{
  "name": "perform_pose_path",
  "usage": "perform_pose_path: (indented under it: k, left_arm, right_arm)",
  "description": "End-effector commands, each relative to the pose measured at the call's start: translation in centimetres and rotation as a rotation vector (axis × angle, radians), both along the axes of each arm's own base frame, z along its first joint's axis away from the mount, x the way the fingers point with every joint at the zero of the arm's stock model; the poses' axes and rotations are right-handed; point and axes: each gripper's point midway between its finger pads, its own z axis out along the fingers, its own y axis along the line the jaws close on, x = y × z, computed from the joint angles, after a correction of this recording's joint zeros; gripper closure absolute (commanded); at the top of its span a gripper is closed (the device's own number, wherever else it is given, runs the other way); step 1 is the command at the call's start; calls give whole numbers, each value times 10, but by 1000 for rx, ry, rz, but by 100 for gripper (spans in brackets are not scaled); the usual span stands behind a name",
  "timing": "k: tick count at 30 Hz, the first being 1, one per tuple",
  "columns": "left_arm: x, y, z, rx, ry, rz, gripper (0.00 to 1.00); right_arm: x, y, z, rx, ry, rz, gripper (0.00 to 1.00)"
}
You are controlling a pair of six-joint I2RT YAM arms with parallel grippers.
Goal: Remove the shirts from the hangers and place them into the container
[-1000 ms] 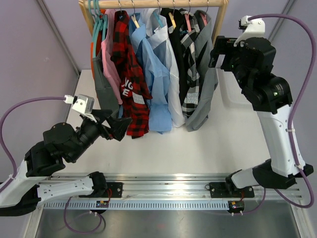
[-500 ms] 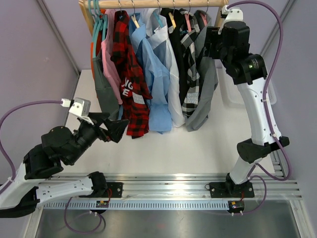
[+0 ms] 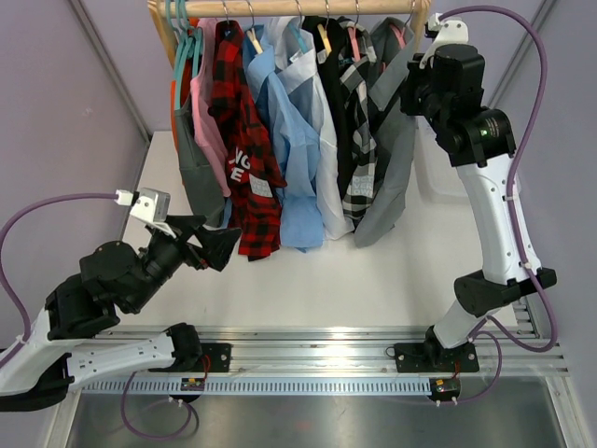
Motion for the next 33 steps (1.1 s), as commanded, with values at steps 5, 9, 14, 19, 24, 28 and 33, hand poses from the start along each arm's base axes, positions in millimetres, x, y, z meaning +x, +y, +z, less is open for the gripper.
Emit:
perform_pose_path:
  k: [5, 9, 14, 19, 24, 28, 33]
  left_arm:
    - [4, -5, 9, -56, -8, 19, 1]
    - [5, -1, 9, -65, -15, 32, 1]
    - [6, 1, 9, -58, -25, 41, 1]
    - [8, -2, 9, -47, -33, 43, 1]
    - [9, -11, 9, -32, -41, 19, 1]
    - [10, -26, 13, -44, -57, -21, 1]
    - [12, -45, 19, -37, -68, -60, 1]
  right_arm:
    - [-19, -4, 95, -6, -345, 59, 100]
    - [-36, 5, 126, 19, -492, 141, 100]
    - [-42, -8, 151, -24, -575, 87, 100]
    - [-65, -29, 153, 3, -556, -5, 100]
    - [-114, -59, 127, 33, -445, -72, 100]
    - [-163, -84, 89, 75, -353, -124, 100]
    - [-204, -83, 53, 130, -190, -63, 100]
